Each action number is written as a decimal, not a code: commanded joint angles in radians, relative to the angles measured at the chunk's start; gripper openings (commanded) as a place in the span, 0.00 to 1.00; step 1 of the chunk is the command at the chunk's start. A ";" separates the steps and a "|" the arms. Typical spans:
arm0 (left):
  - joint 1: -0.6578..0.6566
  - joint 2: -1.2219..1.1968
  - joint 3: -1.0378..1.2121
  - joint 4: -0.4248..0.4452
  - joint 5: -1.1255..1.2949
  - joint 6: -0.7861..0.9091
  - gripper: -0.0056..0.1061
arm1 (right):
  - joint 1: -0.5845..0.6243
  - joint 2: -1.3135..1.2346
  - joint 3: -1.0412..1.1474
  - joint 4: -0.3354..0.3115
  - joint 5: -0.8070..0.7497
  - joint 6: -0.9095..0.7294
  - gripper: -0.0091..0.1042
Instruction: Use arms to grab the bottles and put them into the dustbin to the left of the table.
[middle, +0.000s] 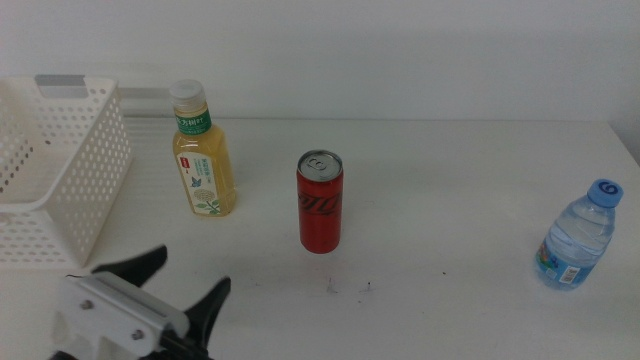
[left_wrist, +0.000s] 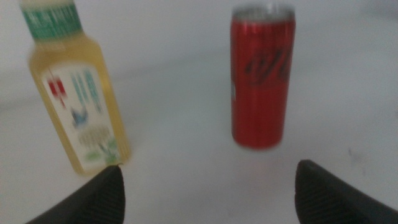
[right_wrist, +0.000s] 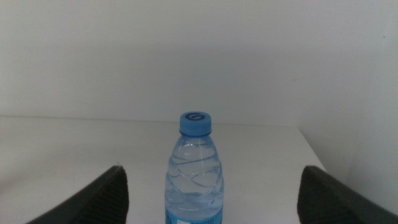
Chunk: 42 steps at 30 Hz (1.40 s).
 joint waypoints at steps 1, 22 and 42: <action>-0.006 0.067 0.002 0.023 -0.031 -0.016 0.89 | 0.002 -0.005 0.004 -0.010 -0.002 -0.002 0.90; -0.006 0.121 -0.051 0.027 -0.031 -0.073 0.89 | 0.002 -0.005 0.004 -0.010 -0.002 -0.002 0.90; -0.006 0.438 -0.434 0.204 -0.031 -0.162 0.89 | 0.002 -0.005 0.004 -0.010 -0.002 -0.002 0.90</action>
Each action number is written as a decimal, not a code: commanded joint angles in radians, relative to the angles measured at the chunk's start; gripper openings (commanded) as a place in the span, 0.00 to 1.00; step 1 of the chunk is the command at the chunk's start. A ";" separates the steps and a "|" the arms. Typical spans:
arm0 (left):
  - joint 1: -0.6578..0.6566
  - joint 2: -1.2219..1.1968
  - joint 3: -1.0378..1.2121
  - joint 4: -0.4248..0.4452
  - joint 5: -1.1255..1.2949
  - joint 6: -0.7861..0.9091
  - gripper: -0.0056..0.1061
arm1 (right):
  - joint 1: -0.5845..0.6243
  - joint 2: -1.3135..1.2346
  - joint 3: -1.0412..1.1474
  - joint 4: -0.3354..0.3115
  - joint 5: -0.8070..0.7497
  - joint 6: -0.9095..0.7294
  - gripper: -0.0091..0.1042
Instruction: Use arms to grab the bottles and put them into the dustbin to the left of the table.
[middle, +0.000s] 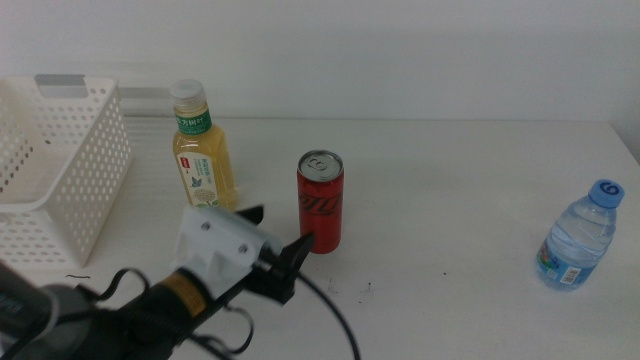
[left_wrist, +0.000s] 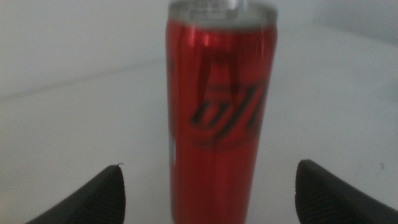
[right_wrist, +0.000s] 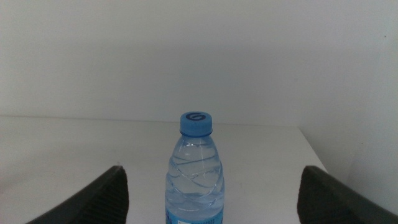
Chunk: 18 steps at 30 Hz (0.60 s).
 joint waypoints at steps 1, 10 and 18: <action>-0.006 0.016 -0.052 0.019 -0.024 -0.021 0.89 | 0.002 -0.005 0.004 -0.010 -0.002 -0.002 0.90; -0.006 0.089 -0.187 0.053 0.005 -0.061 0.89 | 0.002 -0.005 0.004 -0.010 -0.002 -0.002 0.90; -0.006 0.168 -0.281 0.102 0.014 -0.089 0.89 | 0.002 -0.005 0.004 -0.010 -0.002 -0.002 0.90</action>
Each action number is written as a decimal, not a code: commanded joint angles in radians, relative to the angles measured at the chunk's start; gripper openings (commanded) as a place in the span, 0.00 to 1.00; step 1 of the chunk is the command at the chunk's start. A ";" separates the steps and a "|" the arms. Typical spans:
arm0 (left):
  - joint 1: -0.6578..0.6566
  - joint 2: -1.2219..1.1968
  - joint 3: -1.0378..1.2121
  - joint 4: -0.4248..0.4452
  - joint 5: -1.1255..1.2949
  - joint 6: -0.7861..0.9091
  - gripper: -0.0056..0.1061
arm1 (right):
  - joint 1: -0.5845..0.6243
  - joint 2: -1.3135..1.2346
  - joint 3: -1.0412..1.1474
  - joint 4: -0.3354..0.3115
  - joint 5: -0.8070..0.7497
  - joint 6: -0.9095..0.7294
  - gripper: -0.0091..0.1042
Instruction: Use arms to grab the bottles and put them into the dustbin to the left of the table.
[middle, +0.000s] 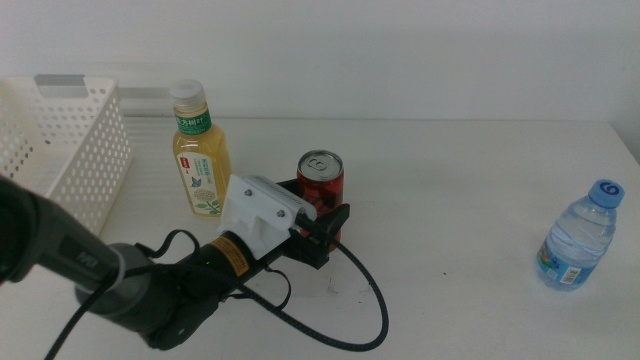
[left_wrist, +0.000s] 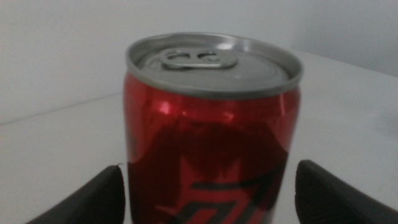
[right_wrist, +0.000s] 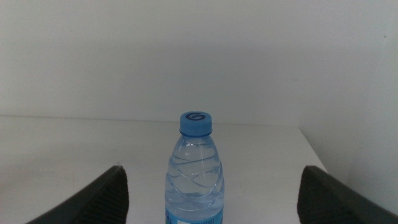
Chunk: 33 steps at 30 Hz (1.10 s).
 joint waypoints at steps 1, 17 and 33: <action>-0.006 0.020 -0.033 0.015 -0.001 -0.020 0.89 | 0.002 -0.005 0.004 -0.010 -0.002 -0.002 0.90; -0.006 0.125 -0.170 0.007 0.045 -0.050 0.89 | 0.002 -0.005 0.004 -0.010 -0.002 -0.002 0.90; -0.006 0.123 -0.189 0.057 0.067 -0.057 0.39 | 0.002 -0.005 0.004 -0.010 -0.002 -0.002 0.90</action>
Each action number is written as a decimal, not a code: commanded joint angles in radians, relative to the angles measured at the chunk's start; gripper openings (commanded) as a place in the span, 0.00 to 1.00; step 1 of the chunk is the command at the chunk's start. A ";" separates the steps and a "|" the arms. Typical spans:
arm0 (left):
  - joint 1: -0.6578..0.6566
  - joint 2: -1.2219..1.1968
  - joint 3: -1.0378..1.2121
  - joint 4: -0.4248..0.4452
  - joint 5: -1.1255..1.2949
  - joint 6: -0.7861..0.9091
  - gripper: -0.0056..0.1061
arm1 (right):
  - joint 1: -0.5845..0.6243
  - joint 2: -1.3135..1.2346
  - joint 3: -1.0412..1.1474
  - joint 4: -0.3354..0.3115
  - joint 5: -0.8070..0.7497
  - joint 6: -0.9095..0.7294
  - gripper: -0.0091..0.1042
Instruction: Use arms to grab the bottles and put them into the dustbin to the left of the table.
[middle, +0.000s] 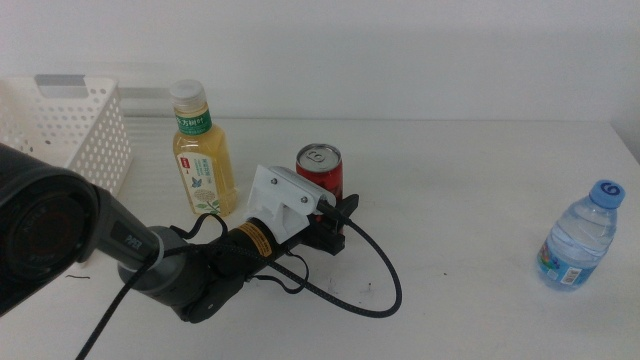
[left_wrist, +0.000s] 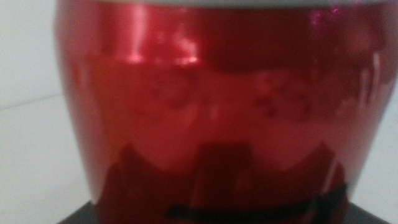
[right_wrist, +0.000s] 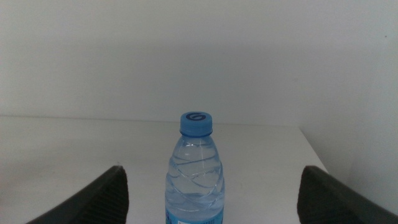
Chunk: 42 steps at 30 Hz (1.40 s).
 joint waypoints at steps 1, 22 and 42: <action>-0.006 -0.026 0.005 0.022 -0.005 -0.018 0.36 | 0.002 -0.005 0.004 -0.010 -0.002 -0.002 0.90; -0.004 -0.681 -0.008 0.133 0.864 -0.281 0.35 | 0.002 -0.005 0.004 -0.010 -0.002 -0.002 0.90; 0.342 -0.728 -0.572 -0.426 1.798 0.467 0.29 | 0.002 -0.005 0.004 -0.010 -0.002 -0.002 0.90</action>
